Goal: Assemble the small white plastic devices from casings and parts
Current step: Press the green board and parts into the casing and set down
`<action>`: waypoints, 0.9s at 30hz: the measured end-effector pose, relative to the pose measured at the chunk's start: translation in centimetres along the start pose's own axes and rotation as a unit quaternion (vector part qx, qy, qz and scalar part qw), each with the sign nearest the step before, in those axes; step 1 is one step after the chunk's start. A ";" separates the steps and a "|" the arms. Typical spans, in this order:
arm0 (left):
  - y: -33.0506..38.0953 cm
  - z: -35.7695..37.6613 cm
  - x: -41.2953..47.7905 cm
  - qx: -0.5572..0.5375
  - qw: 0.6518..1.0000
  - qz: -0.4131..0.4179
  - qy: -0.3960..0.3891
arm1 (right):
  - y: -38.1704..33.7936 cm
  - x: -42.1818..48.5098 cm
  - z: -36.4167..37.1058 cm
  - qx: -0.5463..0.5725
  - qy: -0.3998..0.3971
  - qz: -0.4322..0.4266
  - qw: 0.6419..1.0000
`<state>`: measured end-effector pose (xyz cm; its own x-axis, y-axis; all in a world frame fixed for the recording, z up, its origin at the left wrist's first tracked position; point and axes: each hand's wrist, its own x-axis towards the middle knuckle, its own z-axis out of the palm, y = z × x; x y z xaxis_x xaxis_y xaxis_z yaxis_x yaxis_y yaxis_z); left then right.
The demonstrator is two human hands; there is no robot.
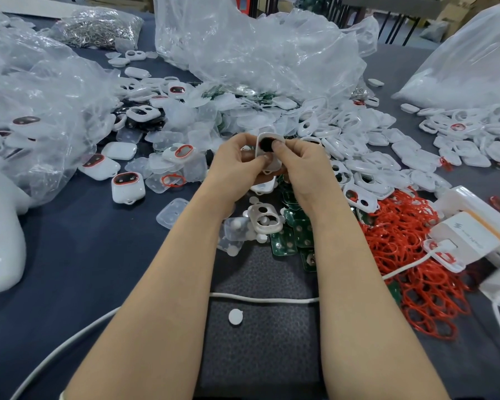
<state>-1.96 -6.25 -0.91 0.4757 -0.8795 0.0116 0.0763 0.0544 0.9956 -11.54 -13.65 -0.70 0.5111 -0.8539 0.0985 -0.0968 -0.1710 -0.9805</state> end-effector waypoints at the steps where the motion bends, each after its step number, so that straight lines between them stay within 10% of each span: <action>1: 0.0 0.0 0.0 0.004 1.000 0.002 -0.002 | 0.1 0.1 0.0 0.002 -0.003 0.002 1.000; 11: 0.2 0.0 -0.4 -0.032 0.998 0.009 -0.047 | 0.2 0.0 -1.0 0.107 -0.068 0.041 0.991; 27: 0.3 -0.1 -0.3 -0.011 0.999 0.004 -0.038 | -0.2 0.0 -0.6 -0.018 0.001 0.018 1.000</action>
<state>-2.01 -5.94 -0.62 0.4088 -0.9122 0.0277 0.0919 0.0714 0.9932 -12.01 -13.95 -0.43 0.5042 -0.8613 0.0635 -0.1454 -0.1572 -0.9768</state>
